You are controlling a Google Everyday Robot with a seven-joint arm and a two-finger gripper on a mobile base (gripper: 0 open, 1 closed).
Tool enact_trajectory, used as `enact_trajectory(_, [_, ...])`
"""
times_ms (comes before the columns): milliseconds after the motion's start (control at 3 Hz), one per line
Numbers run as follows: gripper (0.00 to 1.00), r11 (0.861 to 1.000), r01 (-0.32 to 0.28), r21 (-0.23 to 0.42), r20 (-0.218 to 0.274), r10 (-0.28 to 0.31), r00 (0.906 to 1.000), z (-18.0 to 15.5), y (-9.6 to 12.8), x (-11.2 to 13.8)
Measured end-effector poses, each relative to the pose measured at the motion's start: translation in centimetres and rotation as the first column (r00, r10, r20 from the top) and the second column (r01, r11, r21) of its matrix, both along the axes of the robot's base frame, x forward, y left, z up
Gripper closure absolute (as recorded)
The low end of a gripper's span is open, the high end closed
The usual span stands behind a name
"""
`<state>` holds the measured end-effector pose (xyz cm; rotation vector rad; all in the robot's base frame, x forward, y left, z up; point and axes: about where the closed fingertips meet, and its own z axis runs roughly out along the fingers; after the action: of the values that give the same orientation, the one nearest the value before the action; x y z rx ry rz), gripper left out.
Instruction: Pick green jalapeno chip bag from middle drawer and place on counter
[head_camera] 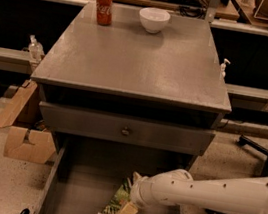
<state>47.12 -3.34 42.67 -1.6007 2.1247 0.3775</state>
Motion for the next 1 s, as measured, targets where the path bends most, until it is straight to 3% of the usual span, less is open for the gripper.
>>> enact_trajectory(333, [0.26,1.0,0.003,0.009,-0.008,-0.003,1.0,-4.8,1.5,1.1])
enact_trajectory(667, [0.5,1.0,0.001,0.01,-0.034,-0.001,0.9994,-7.8,2.5,0.4])
enact_trajectory(1000, [0.72,1.0,0.001,0.01,-0.034,-0.001,0.9994,-7.3,2.5,0.4])
